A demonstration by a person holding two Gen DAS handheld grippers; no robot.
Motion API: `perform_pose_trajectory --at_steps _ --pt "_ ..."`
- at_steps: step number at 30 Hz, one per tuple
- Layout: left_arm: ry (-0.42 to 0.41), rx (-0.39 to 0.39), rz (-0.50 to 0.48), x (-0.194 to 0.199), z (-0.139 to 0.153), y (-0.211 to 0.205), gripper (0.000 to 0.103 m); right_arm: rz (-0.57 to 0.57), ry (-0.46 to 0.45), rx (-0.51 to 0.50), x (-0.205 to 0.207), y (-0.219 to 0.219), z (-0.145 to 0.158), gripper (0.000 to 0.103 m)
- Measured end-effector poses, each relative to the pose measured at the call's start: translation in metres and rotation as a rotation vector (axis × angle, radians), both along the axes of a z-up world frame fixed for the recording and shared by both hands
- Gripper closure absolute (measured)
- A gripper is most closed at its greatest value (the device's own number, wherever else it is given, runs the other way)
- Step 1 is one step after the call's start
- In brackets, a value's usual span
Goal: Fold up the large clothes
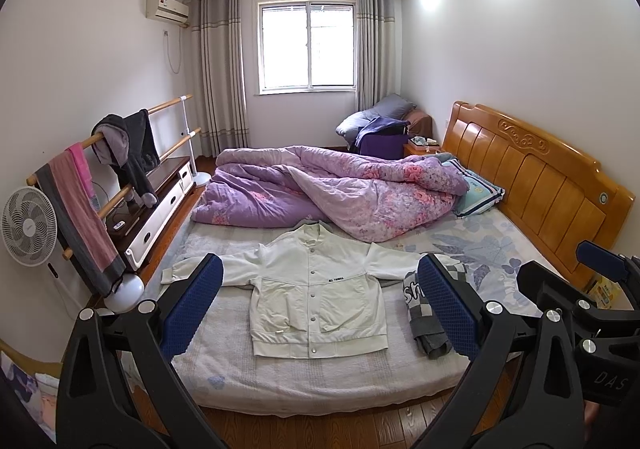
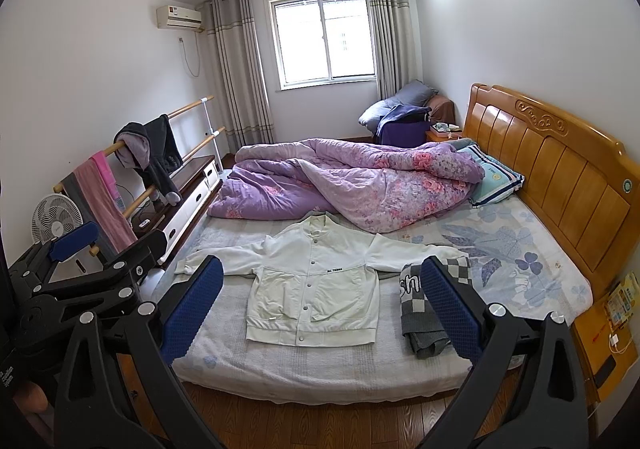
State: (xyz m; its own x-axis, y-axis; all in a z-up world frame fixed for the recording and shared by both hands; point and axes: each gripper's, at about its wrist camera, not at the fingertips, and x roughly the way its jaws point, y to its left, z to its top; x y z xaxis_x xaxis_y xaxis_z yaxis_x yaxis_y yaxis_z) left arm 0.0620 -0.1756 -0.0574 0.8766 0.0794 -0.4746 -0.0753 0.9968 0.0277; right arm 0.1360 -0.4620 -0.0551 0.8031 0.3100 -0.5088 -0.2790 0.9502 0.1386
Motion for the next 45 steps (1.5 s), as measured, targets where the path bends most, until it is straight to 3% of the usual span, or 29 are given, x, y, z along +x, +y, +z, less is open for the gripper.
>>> perform_pose_trajectory --at_steps 45 --pt "-0.006 0.002 0.001 0.010 -0.001 -0.002 0.005 -0.007 0.013 0.006 0.005 0.005 0.000 0.008"
